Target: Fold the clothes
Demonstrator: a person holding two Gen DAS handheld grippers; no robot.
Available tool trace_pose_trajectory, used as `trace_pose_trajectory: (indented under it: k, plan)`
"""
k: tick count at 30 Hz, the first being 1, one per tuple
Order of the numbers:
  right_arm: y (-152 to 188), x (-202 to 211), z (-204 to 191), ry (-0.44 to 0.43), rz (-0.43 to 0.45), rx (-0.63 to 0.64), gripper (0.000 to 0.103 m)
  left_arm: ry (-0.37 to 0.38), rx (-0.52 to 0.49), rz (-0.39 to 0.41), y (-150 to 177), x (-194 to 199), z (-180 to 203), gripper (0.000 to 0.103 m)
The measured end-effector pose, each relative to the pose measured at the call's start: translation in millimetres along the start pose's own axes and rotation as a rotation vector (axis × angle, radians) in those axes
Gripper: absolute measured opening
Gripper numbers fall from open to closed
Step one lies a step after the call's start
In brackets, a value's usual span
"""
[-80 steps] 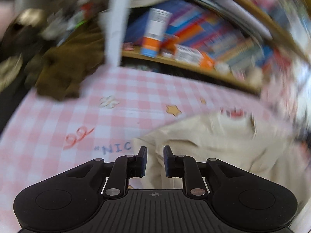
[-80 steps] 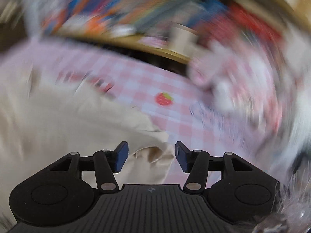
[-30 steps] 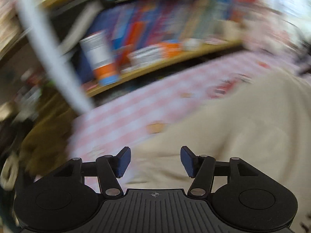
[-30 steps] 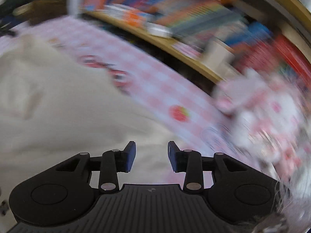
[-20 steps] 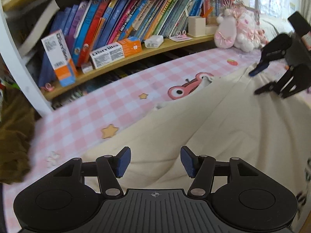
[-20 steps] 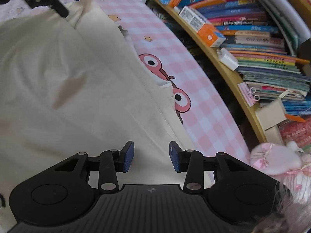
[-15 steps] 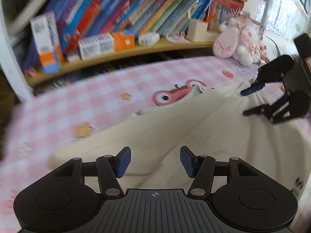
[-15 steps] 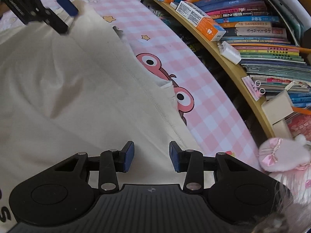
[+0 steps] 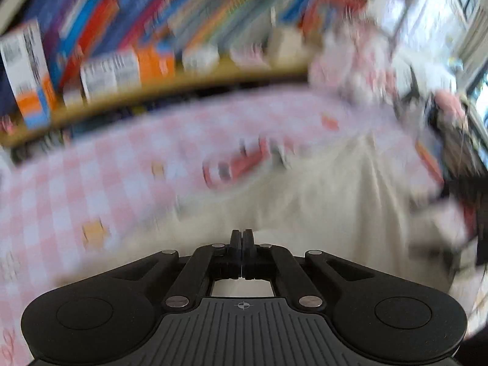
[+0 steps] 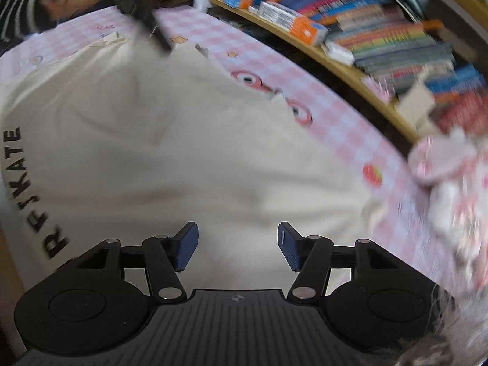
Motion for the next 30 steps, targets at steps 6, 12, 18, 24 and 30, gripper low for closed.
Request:
trace_pose_trajectory:
  k: [6, 12, 18, 24, 30]
  plan:
    - [16.5, 9.7, -9.0, 0.032, -0.015, -0.120, 0.055, -0.305, 0.048, 0.020, -14.2, -33.6, -32.1, 0.008]
    - [22.6, 23.6, 0.6, 0.065, 0.000, -0.109, 0.056, -0.320, 0.079, 0.093, 5.6, 7.7, -38.6, 0.010]
    - [18.5, 7.6, 72.8, 0.161, 0.041, -0.264, 0.055, -0.342, 0.129, 0.176, 46.6, 70.4, -20.3, 0.026]
    - [4.5, -41.8, 156.4, 0.196, 0.079, -0.584, 0.054, -0.390, 0.205, 0.141, 106.4, 109.9, 9.4, 0.028]
    - [-10.4, -50.1, 163.7, 0.174, 0.097, -0.617, 0.005, -0.484, 0.266, 0.108, 144.2, 142.5, 12.5, 0.028]
Point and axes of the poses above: each gripper's, at about its wrist camera, not at the fingertips, and x roughly against the way its jaws point, z to its right, y to its underside, the point moved 2 cm from there along -x, roughly the way its jaws point, and after that the axes turned 8 degrees about z, right-handed, at the moved point
